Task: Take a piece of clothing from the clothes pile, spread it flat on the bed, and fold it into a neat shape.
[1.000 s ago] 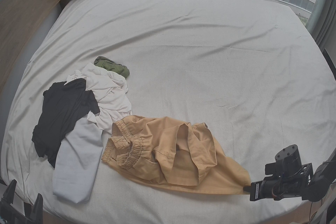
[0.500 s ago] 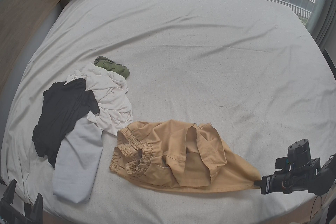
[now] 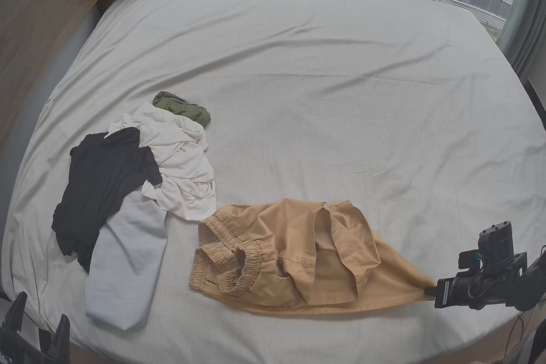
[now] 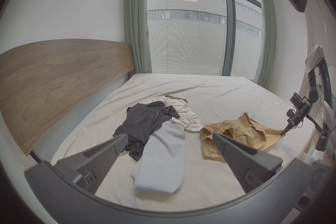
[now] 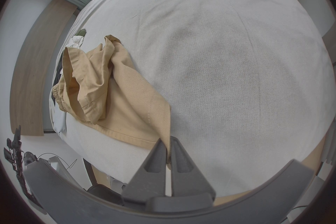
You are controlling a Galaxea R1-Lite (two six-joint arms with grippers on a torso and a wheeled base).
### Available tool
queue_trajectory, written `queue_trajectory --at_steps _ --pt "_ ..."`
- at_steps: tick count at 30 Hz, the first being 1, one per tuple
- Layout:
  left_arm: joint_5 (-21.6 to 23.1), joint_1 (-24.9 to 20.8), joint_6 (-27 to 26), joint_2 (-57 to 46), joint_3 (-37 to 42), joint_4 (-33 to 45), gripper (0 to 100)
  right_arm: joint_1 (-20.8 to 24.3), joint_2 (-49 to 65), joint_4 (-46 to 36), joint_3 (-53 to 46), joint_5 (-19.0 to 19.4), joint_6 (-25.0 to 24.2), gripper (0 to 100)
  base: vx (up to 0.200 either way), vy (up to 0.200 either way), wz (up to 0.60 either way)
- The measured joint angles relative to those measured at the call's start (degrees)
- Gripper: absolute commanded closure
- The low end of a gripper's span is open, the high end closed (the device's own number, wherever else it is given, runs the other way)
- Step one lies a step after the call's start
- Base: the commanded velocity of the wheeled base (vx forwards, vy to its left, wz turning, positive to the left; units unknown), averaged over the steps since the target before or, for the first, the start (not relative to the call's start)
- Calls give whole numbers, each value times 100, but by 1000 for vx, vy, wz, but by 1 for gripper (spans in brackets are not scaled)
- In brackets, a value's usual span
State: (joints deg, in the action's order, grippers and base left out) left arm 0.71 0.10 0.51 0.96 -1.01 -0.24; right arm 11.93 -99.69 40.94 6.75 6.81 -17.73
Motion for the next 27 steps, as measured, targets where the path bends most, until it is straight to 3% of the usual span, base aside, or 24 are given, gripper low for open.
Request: queue_trajectory --at_steps 15,16,27 --pt "7 6 0 0 0 0 0 -262 -20 0 2 2 -1 100 0 0 0" --pt "7 6 0 0 0 0 0 -265 -17 0 2 11 -1 0 0 0 0" --pt "5 6 0 0 0 0 0 -373 236 411 -28 40 -48 0 0 0 0"
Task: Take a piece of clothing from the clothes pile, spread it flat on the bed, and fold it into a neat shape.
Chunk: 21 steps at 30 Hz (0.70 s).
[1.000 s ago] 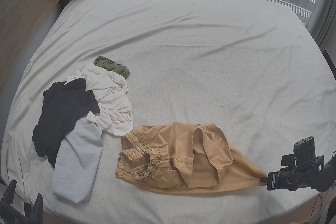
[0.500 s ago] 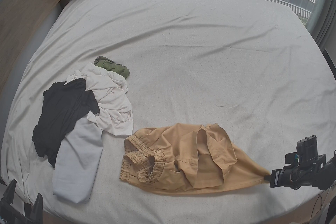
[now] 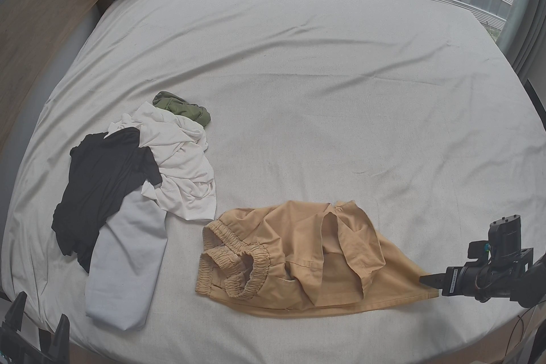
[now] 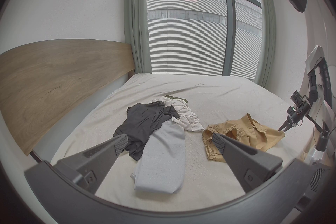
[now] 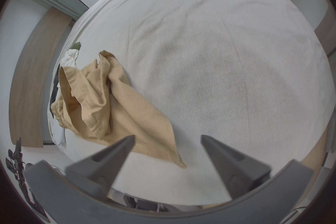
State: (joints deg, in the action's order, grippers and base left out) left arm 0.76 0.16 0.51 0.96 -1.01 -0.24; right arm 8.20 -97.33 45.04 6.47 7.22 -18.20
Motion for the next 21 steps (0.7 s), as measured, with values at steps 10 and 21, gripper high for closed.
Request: queue_trajectory --at_steps 10,21 --pt "-2 0 0 0 0 -2 0 260 1152 113 133 233 17 0 0 0 0" --pt "-2 0 2 0 0 -5 0 1508 1610 123 551 371 -54 0 0 0 0"
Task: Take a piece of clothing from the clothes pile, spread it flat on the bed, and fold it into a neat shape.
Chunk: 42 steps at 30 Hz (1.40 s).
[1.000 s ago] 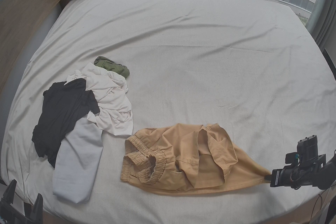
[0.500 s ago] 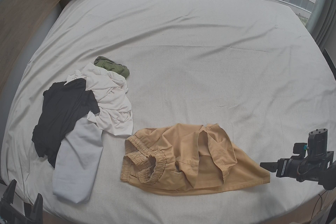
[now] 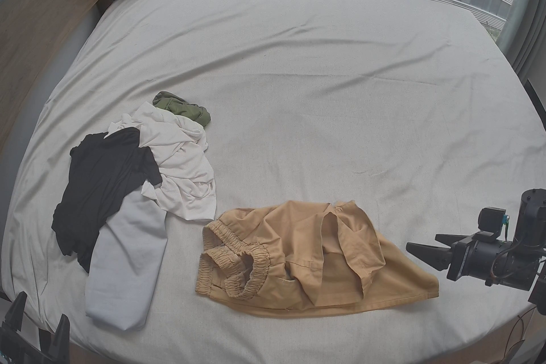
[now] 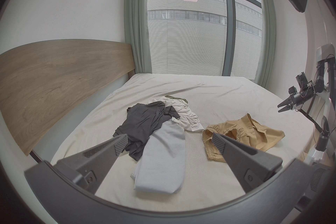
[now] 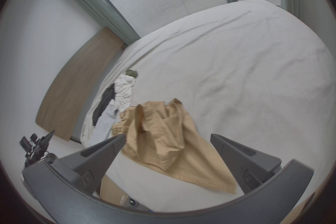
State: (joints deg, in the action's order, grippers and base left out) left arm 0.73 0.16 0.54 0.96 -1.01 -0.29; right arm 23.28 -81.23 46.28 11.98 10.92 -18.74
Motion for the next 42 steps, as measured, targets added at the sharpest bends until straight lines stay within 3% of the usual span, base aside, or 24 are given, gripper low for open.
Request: queue_trajectory --at_steps 14,42 --pt "5 0 6 0 0 -2 0 1023 -833 20 791 5 -371 0 0 0 0" --pt "5 0 12 0 0 -2 0 1585 -3095 1191 1268 -15 -488 0 0 0 0"
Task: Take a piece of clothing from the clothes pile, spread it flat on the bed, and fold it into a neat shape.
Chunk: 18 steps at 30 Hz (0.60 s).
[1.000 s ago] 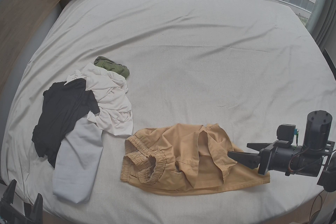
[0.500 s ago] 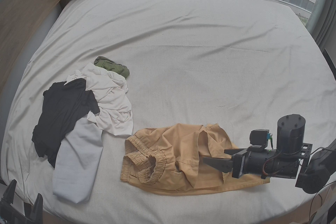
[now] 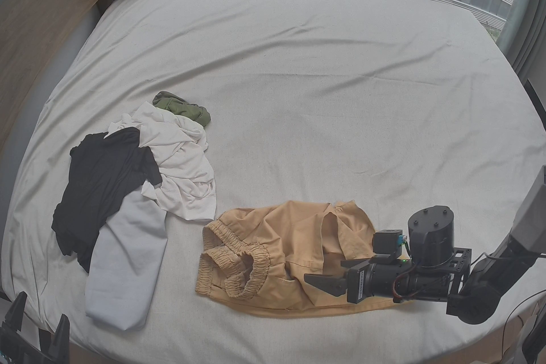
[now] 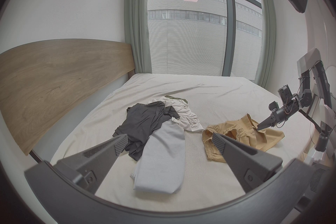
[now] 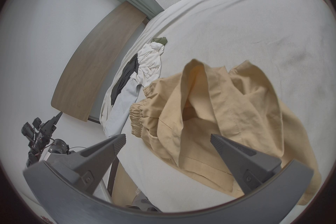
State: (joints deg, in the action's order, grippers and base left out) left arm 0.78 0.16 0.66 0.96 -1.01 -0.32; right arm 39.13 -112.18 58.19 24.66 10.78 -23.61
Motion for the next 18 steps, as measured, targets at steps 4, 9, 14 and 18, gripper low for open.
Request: queue_trajectory --at_steps 4,9,14,18 --pt "1 0 0 0 0 0 0 17 -163 9 111 0 -2 0 0 0 0" --pt "0 0 5 0 0 0 0 74 -321 9 306 -16 -35 0 0 0 0" --pt "0 0 2 0 0 0 0 85 -406 9 395 -24 -50 100 0 0 0" --pt "0 0 2 0 0 -1 0 80 -461 11 450 -20 -72 100 0 0 0"
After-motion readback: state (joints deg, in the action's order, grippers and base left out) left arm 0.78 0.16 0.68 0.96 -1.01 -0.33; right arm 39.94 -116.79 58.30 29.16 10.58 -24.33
